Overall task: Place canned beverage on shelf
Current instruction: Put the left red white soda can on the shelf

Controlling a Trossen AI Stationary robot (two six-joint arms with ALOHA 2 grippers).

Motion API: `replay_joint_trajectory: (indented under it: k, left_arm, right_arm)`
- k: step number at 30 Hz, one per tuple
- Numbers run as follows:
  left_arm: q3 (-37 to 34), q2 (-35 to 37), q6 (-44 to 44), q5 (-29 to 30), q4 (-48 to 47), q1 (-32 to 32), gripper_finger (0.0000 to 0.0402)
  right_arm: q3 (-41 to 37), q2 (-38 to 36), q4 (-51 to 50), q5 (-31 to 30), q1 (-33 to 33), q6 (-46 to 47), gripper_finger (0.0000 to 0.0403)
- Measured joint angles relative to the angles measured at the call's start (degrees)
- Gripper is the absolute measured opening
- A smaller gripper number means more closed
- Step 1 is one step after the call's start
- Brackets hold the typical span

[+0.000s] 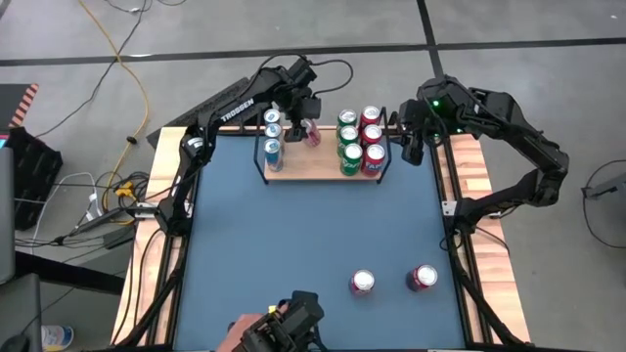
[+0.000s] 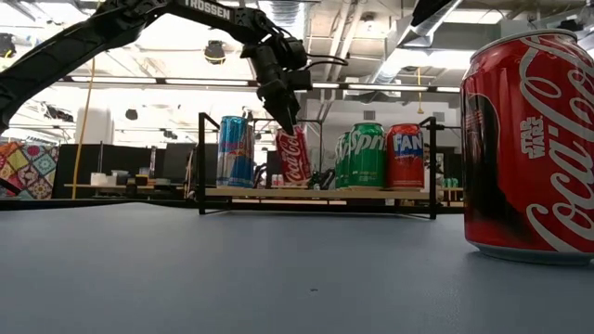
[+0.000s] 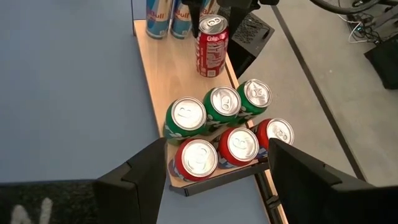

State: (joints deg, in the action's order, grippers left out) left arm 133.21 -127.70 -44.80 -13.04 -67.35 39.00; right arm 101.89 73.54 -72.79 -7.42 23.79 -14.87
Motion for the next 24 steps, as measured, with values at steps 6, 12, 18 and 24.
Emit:
replay_joint_trajectory:
  k: [6, 12, 18, 24]
  left_arm:
    - [0.0, -0.5, -0.2, -0.1, -0.2, 0.0, 0.0270]
    - [-1.3, -0.7, -0.7, 0.2, 0.1, 0.1, 0.0271]
    - [-1.3, -0.7, -0.6, 0.4, 0.2, 0.0, 0.0277]
    - [-1.3, -0.9, -0.4, 2.5, 1.3, -0.4, 0.0316]
  right_arm:
    - [0.0, 0.0, 0.0, 0.0, 0.0, -0.2, 0.0260]
    - [0.0, 0.0, 0.0, 0.0, 0.0, -0.1, 0.0260]
    - [0.0, 0.0, 0.0, 0.0, 0.0, 0.3, 0.0260]
    - [0.0, 0.0, 0.0, 0.0, 0.0, 0.5, 0.0260]
